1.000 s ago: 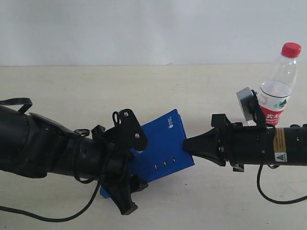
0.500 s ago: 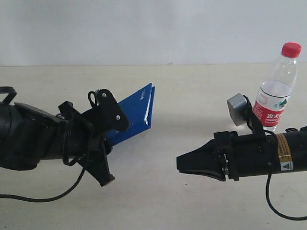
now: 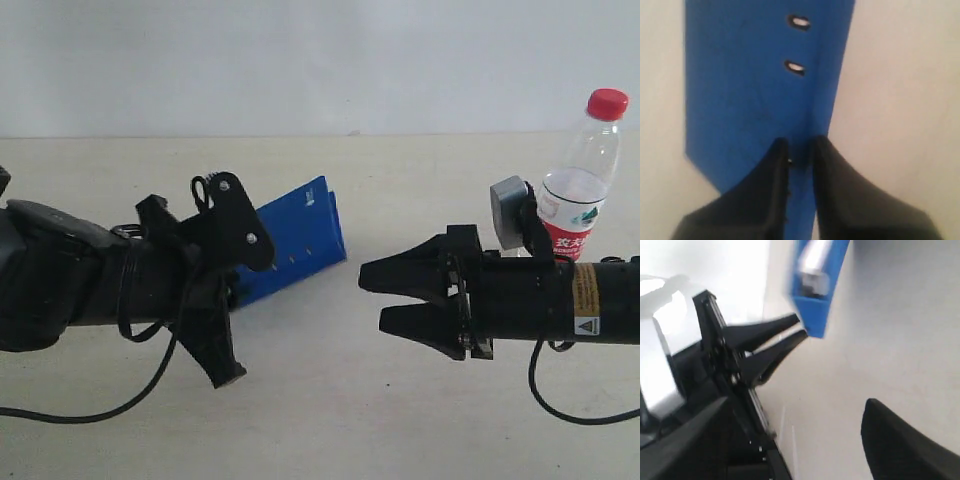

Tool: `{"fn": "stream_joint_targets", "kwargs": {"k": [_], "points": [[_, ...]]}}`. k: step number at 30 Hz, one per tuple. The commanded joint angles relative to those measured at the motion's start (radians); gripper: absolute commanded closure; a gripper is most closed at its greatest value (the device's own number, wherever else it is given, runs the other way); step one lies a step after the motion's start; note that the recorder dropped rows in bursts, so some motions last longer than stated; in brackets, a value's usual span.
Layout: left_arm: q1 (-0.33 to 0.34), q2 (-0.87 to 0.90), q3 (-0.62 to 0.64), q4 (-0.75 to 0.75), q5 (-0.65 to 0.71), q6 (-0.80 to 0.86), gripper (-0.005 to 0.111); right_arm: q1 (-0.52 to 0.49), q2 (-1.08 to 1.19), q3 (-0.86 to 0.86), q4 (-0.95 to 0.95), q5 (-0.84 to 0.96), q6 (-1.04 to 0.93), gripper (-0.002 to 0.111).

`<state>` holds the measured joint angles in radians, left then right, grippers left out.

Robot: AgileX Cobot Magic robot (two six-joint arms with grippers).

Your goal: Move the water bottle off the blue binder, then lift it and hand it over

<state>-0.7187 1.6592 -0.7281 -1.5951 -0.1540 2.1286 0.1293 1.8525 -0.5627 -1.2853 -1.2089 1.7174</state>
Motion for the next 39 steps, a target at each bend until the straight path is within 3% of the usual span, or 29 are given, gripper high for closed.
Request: {"fn": "stream_joint_targets", "kwargs": {"k": [1,16,20,26,32,36,39], "points": [[0.000,-0.012,0.003,0.122,0.195,0.003,0.102,0.001,-0.008,0.001,0.082,-0.012,0.002,0.043],[0.000,0.027,0.005,0.120,0.076,0.005,0.099,0.001,-0.008,0.001,0.097,-0.012,-0.038,0.043],[0.000,0.108,0.000,0.120,0.083,-0.069,0.079,0.001,-0.008,0.001,0.096,0.044,-0.069,0.043],[0.005,0.160,-0.034,0.100,-0.240,-0.372,0.049,0.001,-0.008,-0.081,0.056,0.146,-0.078,0.043],[0.085,0.114,-0.048,-0.052,-0.091,-0.379,0.048,0.001,-0.006,-0.213,-0.027,0.266,-0.067,0.043],[0.129,0.110,-0.048,-0.061,-0.103,-0.372,0.048,0.001,-0.002,-0.276,-0.048,0.321,-0.037,0.043],[0.174,0.117,-0.048,-0.066,-0.004,-0.371,0.048,0.001,0.024,-0.307,-0.100,0.329,-0.007,0.043]]}}
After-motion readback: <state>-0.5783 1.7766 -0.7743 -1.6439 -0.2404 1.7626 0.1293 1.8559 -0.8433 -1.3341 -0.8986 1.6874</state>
